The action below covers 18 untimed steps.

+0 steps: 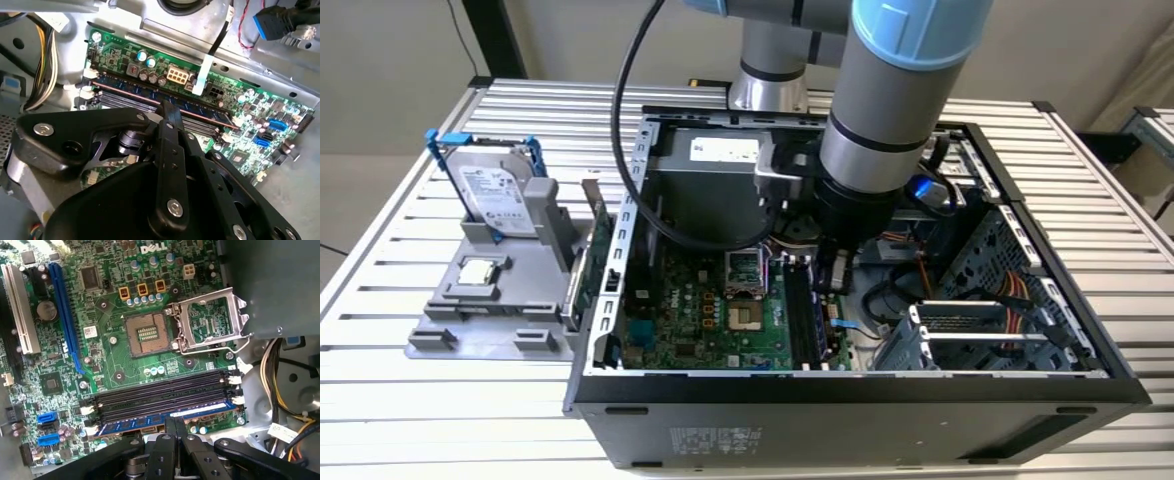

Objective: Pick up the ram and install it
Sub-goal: 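Press down the ram until it locks into place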

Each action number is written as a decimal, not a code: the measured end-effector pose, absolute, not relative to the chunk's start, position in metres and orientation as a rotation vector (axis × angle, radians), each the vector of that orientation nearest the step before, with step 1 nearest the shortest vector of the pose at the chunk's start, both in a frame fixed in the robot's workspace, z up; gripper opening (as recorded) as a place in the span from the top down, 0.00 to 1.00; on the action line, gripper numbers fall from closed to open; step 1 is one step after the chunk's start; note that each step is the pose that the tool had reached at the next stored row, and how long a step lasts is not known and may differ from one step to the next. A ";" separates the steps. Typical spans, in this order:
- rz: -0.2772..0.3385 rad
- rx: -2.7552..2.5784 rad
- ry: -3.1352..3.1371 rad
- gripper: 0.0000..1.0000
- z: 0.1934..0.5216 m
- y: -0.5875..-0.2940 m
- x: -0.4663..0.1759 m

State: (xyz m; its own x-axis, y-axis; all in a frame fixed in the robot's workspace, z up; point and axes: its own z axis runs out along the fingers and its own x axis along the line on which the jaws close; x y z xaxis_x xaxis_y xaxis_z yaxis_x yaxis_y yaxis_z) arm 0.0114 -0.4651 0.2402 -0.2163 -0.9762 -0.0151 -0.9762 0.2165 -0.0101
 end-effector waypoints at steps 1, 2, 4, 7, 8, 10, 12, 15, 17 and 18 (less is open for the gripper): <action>0.003 -1.965 2.428 1.00 0.240 -0.465 0.011; 0.003 -1.973 2.421 1.00 0.240 -0.465 0.011; 0.003 -1.991 2.407 1.00 0.240 -0.465 0.011; 0.003 -2.015 2.387 1.00 0.240 -0.465 0.011; 0.003 -2.022 2.381 1.00 0.240 -0.465 0.011; 0.003 -2.037 2.368 1.00 0.239 -0.465 0.011; 0.004 -2.055 2.353 1.00 0.239 -0.465 0.011; 0.004 -2.090 2.322 1.00 0.238 -0.465 0.011; 0.004 -2.118 2.296 1.00 0.238 -0.465 0.011; 0.004 -2.133 2.282 1.00 0.238 -0.465 0.011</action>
